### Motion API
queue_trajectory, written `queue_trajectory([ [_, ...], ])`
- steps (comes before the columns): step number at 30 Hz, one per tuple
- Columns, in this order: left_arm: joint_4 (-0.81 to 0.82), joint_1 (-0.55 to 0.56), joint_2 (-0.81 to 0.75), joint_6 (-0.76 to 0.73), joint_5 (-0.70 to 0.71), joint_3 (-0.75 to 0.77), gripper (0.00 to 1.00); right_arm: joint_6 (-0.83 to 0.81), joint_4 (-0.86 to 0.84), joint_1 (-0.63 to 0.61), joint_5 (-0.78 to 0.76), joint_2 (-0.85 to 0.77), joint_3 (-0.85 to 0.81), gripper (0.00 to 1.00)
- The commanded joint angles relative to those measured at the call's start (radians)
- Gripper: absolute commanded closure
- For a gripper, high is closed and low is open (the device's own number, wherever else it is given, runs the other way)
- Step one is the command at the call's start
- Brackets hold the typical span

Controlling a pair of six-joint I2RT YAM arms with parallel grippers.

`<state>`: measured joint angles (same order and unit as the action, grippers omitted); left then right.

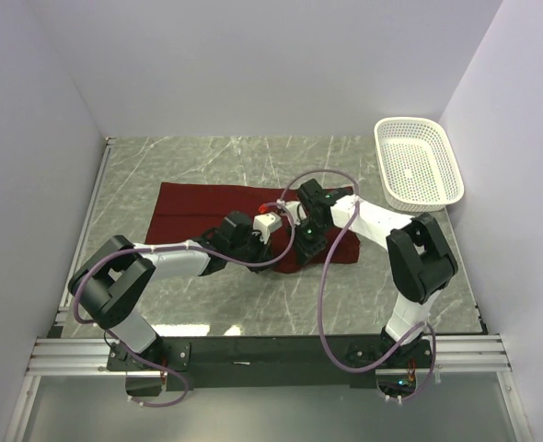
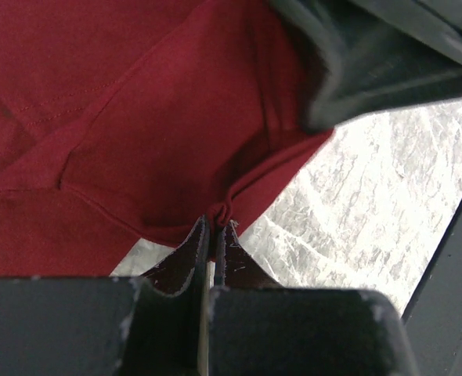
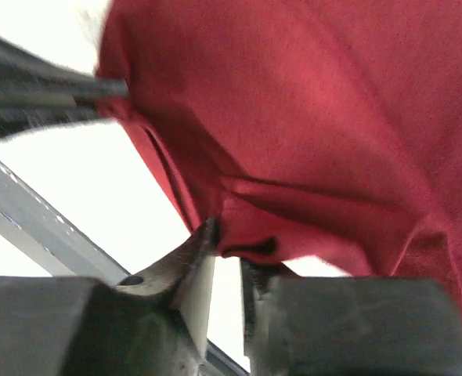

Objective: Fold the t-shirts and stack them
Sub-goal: Fold the tshirt

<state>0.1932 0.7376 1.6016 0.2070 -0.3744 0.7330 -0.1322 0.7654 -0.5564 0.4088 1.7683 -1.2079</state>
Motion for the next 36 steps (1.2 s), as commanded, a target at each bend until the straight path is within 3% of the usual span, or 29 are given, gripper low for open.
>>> queue_trajectory([
  [1,-0.021,0.003,0.001,0.000,0.015,0.009,0.99,-0.033,0.029,0.013,0.008,-0.075,0.043,0.75],
  [5,-0.024,0.003,0.001,-0.004,0.014,0.011,0.99,-0.049,0.034,0.053,0.030,-0.134,0.038,0.54],
  [12,-0.029,0.003,0.000,-0.004,0.012,0.017,0.99,-0.171,0.083,0.125,0.145,-0.142,-0.082,0.51],
  [16,-0.037,0.003,-0.002,-0.011,0.014,0.022,0.99,-0.451,0.150,0.150,0.196,-0.147,-0.140,0.49],
  [20,-0.037,0.003,0.004,-0.014,0.009,0.028,0.99,-0.596,0.172,0.153,0.185,-0.094,-0.176,0.48],
  [26,-0.028,0.003,0.006,-0.008,0.006,0.028,0.99,-0.455,0.227,0.153,0.134,0.126,-0.346,0.47],
  [36,-0.029,0.003,0.015,-0.009,0.003,0.043,0.99,-0.396,0.172,0.151,0.079,0.206,-0.311,0.47],
])
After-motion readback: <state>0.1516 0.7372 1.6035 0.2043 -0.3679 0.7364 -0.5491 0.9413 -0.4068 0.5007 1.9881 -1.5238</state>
